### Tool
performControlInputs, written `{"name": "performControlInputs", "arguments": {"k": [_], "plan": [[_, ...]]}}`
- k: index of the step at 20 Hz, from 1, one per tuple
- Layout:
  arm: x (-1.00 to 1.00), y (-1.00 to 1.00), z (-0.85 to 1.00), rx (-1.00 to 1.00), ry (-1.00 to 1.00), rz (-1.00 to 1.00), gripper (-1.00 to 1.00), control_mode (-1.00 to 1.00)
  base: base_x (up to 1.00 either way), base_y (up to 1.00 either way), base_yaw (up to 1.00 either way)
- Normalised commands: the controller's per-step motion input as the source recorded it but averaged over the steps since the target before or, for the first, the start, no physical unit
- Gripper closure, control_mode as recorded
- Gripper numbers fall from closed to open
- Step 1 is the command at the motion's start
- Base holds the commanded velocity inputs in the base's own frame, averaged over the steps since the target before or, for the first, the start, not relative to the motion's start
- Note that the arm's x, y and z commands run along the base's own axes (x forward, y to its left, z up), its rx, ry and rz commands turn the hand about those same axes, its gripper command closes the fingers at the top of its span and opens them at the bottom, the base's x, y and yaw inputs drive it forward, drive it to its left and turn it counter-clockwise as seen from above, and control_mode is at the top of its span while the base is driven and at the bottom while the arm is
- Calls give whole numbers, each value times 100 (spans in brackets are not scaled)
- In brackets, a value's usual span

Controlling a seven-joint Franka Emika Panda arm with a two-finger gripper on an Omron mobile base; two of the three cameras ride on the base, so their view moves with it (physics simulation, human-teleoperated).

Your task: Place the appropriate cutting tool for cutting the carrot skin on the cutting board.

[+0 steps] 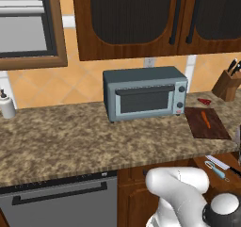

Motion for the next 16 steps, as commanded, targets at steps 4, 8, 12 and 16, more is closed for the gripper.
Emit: {"name": "performControlInputs", "arguments": {"k": [4, 8, 12, 16], "plan": [[36, -8, -48, 0, 9, 8, -100, -100, 0, 0, 0], [47, -12, -50, 0, 8, 9, -100, -100, 0, 0, 0], [47, -12, -54, 0, 5, 7, -100, -100, 0, 0, 0], [33, -9, -55, 0, 0, 5, -100, -100, 0, 0, 0]]}}
